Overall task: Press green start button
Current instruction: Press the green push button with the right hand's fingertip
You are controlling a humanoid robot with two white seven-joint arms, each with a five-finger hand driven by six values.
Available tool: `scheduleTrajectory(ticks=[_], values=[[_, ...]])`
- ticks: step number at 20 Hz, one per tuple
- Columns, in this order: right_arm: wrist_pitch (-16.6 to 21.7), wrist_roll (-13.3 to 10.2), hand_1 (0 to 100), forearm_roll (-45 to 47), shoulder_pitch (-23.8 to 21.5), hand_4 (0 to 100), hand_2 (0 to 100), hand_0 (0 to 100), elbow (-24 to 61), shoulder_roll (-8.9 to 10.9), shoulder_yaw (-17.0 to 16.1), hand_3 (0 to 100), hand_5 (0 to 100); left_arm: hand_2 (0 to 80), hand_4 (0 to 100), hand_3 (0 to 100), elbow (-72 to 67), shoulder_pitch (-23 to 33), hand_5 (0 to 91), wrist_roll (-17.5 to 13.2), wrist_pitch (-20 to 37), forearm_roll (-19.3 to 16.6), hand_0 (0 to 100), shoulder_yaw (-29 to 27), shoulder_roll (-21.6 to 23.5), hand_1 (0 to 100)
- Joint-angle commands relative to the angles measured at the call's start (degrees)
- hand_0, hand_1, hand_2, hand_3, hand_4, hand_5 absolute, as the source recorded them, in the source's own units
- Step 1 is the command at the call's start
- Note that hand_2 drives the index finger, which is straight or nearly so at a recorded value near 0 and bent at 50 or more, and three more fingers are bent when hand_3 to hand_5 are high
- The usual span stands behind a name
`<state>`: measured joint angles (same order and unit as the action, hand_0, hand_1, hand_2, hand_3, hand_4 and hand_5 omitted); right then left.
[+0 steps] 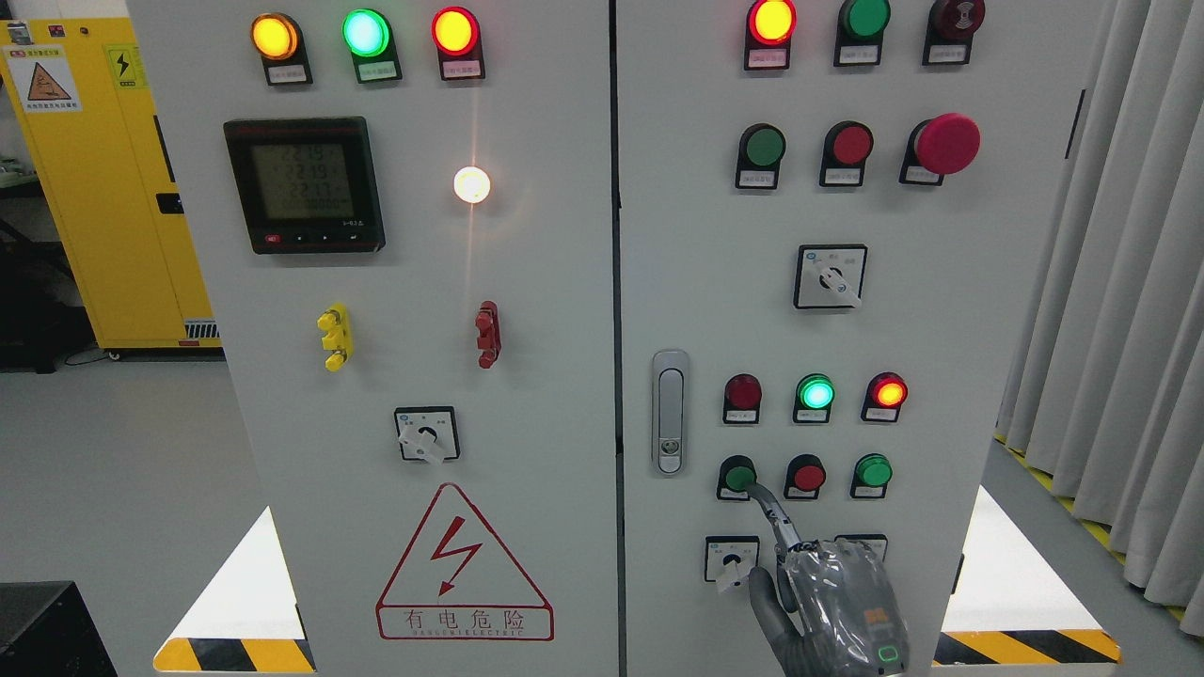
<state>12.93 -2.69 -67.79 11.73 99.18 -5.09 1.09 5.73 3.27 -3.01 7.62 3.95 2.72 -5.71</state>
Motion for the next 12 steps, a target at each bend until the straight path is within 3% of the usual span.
scheduleTrajectory(ticks=[1, 12], values=[[-0.1, 0.0, 96, 0.0, 0.3, 100, 0, 74, -1.3, -0.01, 1.1, 100, 100, 0.0, 0, 0, 0.0, 0.0, 0.0, 0.0, 0.0, 0.0, 12, 0.0, 0.0, 56], [-0.1, 0.0, 97, 0.1, 0.4, 100, 0, 75, -1.2, -0.09, 1.5, 100, 100, 0.0, 0, 0, 0.0, 0.0, 0.0, 0.0, 0.0, 0.0, 12, 0.0, 0.0, 56]])
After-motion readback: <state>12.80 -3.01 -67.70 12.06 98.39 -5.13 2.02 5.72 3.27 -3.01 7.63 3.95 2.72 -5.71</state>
